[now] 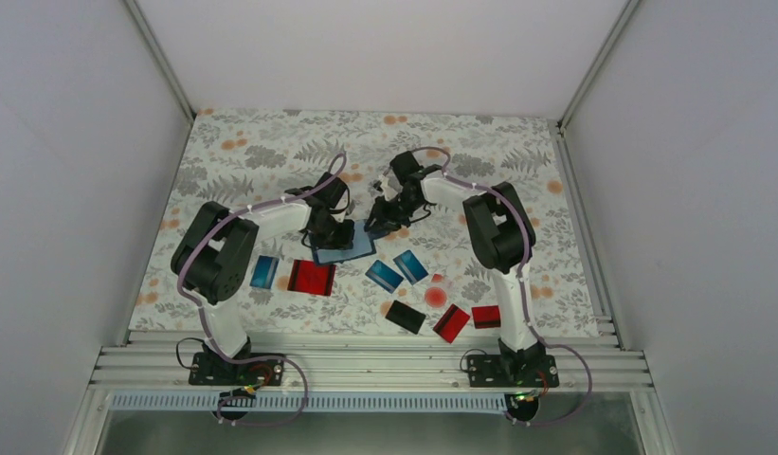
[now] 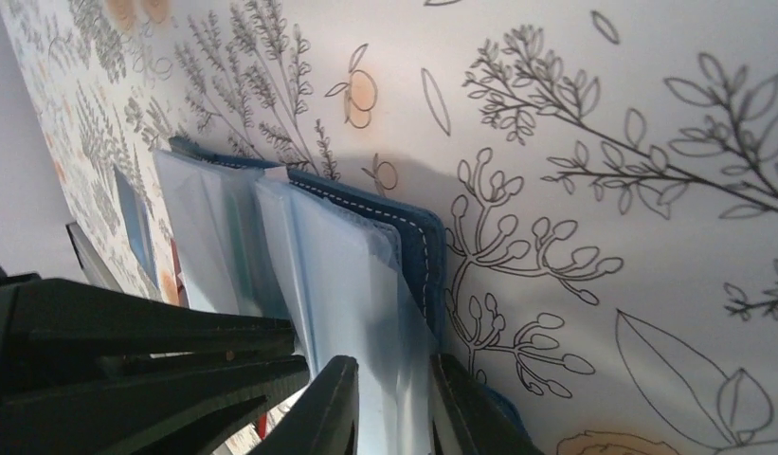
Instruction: Put the credit cards into the card holder
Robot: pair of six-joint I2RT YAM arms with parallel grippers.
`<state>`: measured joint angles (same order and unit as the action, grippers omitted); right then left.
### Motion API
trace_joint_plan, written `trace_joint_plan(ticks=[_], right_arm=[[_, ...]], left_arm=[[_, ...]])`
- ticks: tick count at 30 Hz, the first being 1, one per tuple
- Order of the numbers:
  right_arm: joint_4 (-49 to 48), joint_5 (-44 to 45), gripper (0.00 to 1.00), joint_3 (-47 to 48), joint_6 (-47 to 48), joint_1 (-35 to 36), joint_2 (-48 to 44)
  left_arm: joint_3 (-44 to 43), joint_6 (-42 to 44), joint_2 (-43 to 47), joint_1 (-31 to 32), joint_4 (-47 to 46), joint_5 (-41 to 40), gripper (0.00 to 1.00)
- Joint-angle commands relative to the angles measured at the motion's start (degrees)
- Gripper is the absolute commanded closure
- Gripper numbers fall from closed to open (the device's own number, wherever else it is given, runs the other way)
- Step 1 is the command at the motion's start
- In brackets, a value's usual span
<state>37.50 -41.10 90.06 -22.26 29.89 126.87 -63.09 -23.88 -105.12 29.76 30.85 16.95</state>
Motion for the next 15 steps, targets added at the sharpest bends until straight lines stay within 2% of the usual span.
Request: trace_joint_plan(ticks=[1,8,15], right_arm=[[-0.3,-4.3,0.82,1.9,1.0,0.4,0.8],[0.1,-5.5,0.94,3.1,1.3,0.4,1.1],[1.0,-7.0,0.96,4.3,2.5,1.3,2.1]], left_arm=[[0.7,1.2,-2.1,0.2,-1.4,1.1,0.88],[0.0,1.8,-2.8,0.2,-1.2,1.0,0.88],[-1.0,2.1,-3.1,0.1,-0.9,0.8,0.88]])
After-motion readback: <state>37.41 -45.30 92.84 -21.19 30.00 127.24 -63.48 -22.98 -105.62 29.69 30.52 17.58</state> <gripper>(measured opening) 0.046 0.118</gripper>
